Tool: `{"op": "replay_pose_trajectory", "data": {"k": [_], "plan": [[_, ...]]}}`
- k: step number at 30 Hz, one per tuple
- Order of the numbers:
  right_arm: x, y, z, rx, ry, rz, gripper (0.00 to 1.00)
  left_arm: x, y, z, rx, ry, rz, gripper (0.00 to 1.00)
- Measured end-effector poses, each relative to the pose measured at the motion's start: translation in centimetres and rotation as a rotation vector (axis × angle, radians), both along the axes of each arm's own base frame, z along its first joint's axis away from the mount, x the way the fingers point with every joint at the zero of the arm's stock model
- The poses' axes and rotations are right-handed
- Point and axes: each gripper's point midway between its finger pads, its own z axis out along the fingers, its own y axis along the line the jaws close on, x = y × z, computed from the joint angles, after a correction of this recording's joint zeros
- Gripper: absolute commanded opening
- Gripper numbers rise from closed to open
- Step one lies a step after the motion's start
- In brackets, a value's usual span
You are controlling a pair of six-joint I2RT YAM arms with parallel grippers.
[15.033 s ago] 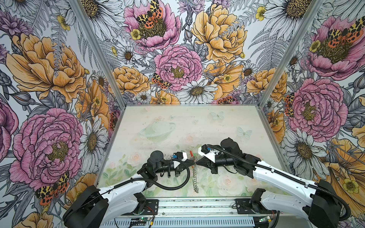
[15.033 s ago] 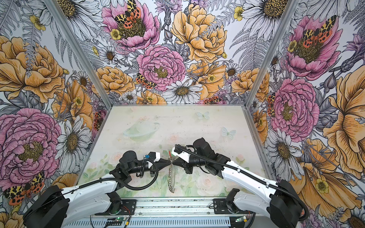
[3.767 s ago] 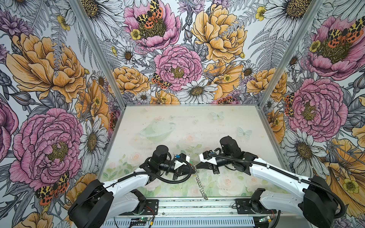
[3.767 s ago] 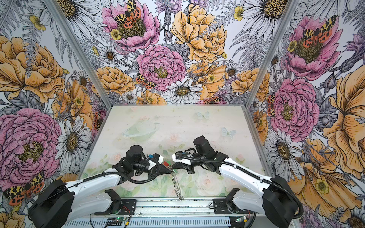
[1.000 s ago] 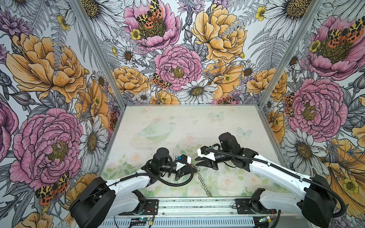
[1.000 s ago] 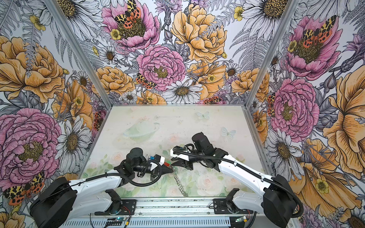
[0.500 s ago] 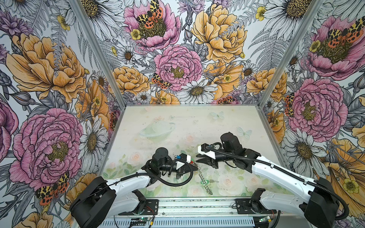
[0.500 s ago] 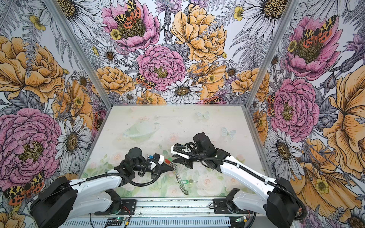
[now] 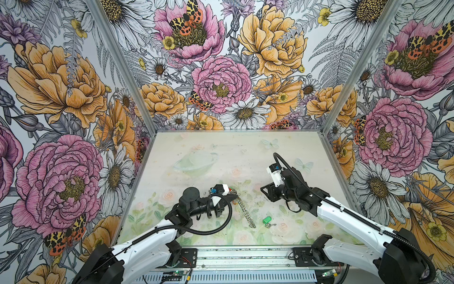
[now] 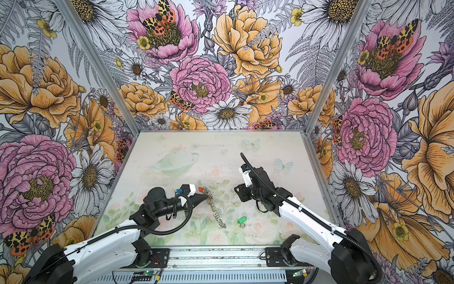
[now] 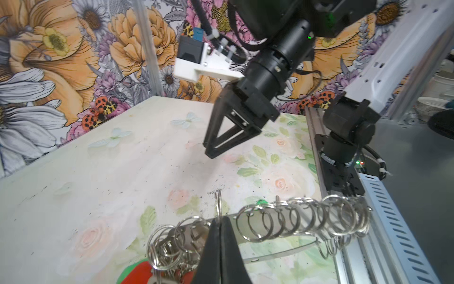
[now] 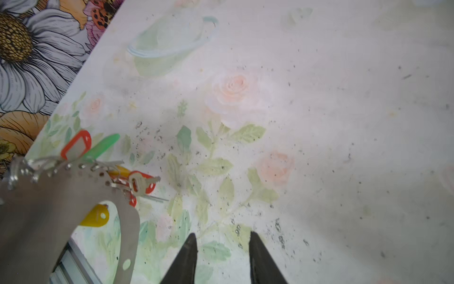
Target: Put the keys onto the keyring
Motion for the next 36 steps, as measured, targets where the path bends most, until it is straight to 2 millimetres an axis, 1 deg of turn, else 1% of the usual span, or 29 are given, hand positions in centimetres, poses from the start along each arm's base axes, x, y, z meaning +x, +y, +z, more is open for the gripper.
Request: {"op": "replay_pose_trajectory", "data": {"k": [2,4,6,10,14,17,20,25,29,36], "plan": [[-1.6,-0.2,-1.9,-0.016,0.077,-0.028,0.37,1.3,0.7,-0.4,0.007,0.017,0.087,0.00],[-3.1,-0.2,-3.2,-0.031,0.132,-0.040,0.36,2.4,1.4,-0.6,0.014,0.027,0.167,0.00],[-4.3,0.1,-3.8,-0.034,0.176,-0.050,0.36,3.6,2.2,-1.0,0.028,0.029,0.252,0.00],[-5.8,0.9,-4.3,-0.047,0.215,-0.059,0.37,5.7,4.1,-2.2,0.076,0.035,0.412,0.00],[-7.6,0.8,-5.7,-0.126,0.270,-0.064,0.39,7.0,5.5,-3.5,0.135,0.041,0.518,0.00],[-8.5,0.6,-6.5,-0.202,0.299,-0.063,0.37,7.4,6.1,-4.0,0.162,0.040,0.556,0.00],[-9.0,0.9,-6.7,-0.253,0.314,-0.053,0.37,7.5,6.4,-4.0,0.169,0.032,0.572,0.00],[-9.5,1.5,-7.1,-0.316,0.328,-0.035,0.37,7.5,6.6,-3.4,0.155,0.017,0.581,0.00],[-9.9,1.2,-7.7,-0.397,0.342,-0.034,0.36,7.5,6.7,-2.8,0.139,0.006,0.584,0.00],[-10.5,0.6,-8.6,-0.478,0.367,-0.028,0.32,7.4,6.7,-2.6,0.134,0.003,0.584,0.00]]}}
